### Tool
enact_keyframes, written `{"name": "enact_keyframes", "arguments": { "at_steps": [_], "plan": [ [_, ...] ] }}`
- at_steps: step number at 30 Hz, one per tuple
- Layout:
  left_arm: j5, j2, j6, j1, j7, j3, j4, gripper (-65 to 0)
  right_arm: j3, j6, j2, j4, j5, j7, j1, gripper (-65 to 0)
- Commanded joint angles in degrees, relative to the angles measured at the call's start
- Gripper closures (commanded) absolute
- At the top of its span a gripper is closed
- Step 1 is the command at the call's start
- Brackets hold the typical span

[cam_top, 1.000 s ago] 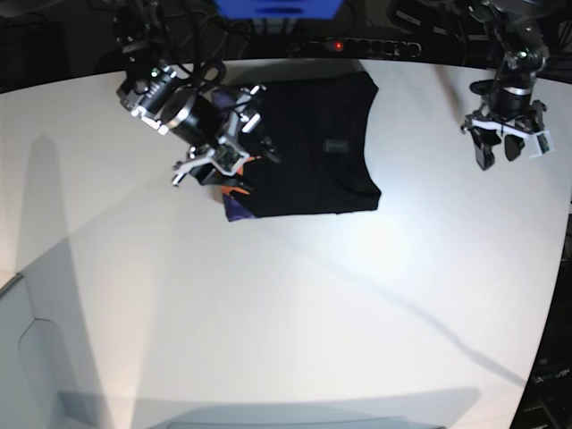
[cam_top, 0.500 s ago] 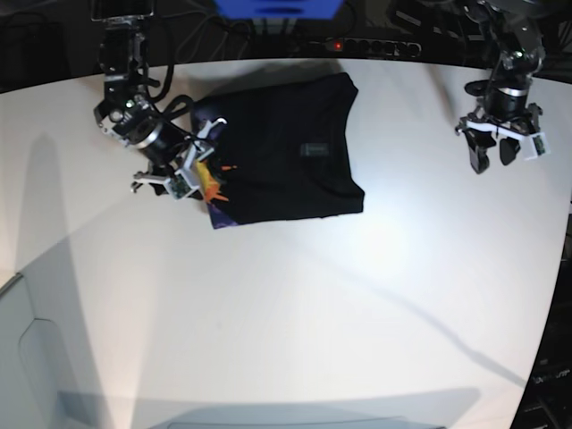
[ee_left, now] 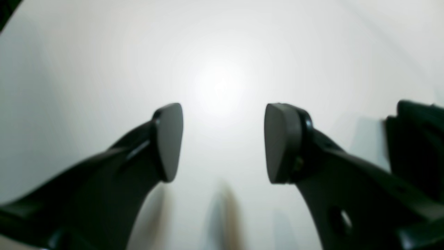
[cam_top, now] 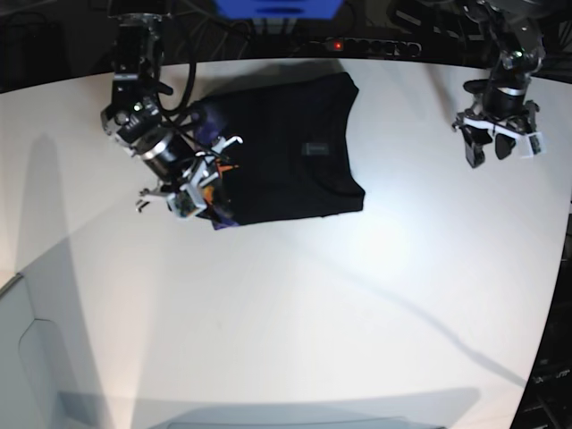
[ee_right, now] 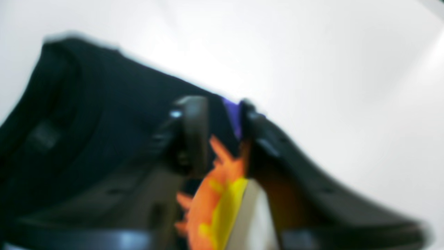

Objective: Fold the T-shirt properly
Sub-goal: 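Press and tuck the bundle edge with the right gripper, then withdraw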

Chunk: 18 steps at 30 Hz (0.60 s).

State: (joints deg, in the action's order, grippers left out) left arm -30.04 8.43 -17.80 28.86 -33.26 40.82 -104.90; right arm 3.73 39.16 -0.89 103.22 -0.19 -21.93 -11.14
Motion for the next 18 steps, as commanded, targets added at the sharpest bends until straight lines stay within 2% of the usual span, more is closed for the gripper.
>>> {"name": "enact_keyframes", "arguments": {
  "at_steps": [1,2,11,18],
  "plan": [
    [-0.68,0.67,-0.09,0.1,1.21,0.37,-1.16,-36.2,-0.17,0.84,-0.65,-0.85,0.58,1.14,1.42,-3.7],
    [-0.68,0.59,-0.09,0.1,1.21,0.37,-1.16,-36.2,-0.08,0.84,-1.0,-2.34,0.49,1.14,2.48,0.0],
    [-0.68,0.59,-0.09,0.19,1.21,0.63,-1.16,-36.2,0.36,0.84,-0.65,-15.44,0.23,1.23,7.66,0.0],
    [-0.68,0.59,-0.09,0.02,1.21,0.37,-1.16,-36.2,4.41,0.84,-0.39,-17.46,0.49,1.32,8.37,0.0]
  ]
}}
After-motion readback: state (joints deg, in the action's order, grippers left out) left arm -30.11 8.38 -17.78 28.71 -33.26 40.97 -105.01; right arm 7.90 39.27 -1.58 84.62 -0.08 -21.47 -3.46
